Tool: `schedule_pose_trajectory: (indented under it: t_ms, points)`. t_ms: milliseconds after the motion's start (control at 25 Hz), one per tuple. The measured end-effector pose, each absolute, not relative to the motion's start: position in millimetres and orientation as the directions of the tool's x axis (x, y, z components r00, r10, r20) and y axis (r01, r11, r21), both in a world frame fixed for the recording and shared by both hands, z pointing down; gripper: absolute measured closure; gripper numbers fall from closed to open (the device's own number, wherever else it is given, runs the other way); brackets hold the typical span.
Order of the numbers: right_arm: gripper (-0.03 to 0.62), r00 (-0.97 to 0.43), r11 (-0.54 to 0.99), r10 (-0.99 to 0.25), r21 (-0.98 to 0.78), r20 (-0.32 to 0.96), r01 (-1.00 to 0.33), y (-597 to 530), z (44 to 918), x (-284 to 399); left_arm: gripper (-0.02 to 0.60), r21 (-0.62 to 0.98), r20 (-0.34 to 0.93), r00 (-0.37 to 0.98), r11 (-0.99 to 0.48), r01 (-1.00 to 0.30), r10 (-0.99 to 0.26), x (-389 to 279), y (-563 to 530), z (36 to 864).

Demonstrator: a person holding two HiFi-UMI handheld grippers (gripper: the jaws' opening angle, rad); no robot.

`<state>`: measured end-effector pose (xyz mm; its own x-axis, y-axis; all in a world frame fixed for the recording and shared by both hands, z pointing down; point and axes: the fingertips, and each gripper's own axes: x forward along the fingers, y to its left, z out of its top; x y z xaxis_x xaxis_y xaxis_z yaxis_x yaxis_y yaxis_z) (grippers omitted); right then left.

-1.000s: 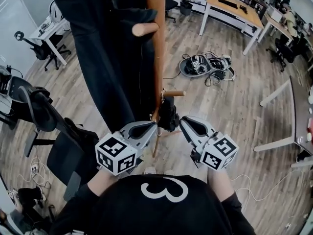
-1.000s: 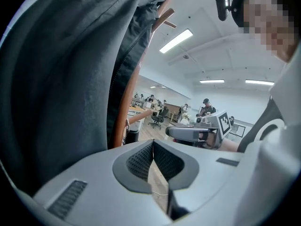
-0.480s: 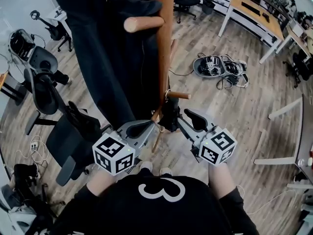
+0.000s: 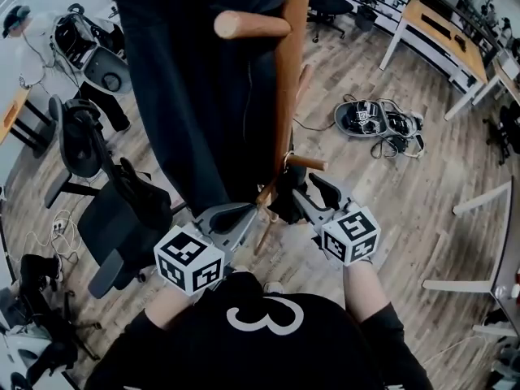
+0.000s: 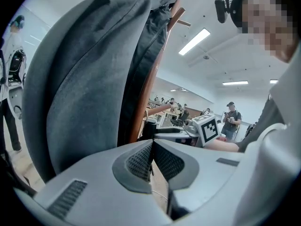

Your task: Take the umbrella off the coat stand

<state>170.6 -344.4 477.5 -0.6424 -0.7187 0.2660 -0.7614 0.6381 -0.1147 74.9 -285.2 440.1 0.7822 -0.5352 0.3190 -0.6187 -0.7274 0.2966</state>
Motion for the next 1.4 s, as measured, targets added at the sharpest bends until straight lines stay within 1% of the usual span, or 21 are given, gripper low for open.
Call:
schedule_pose_trajectory:
  t_ms: [520,880,1400]
  points:
    - [0.396,-0.637,0.628,-0.73,-0.124,0.248,-0.768,-358.5,491.5,161.0,0.565,0.3,0.283,0.767,-0.706,-0.641,-0.576,72.5,-283.0,444.3]
    - [0.396,-0.631,0.627,-0.736,-0.107,0.243,-0.772,-361.9,491.6,157.0,0.565,0.312,0.282,0.764,-0.698,-0.645,-0.58,71.0,-283.2,447.1]
    - [0.401,-0.6,0.589,-0.759,-0.125,0.253,-0.798,-360.2,492.4,156.5,0.565,0.312,0.269,0.764,-0.697,-0.645,-0.586,63.0,-280.1,443.1]
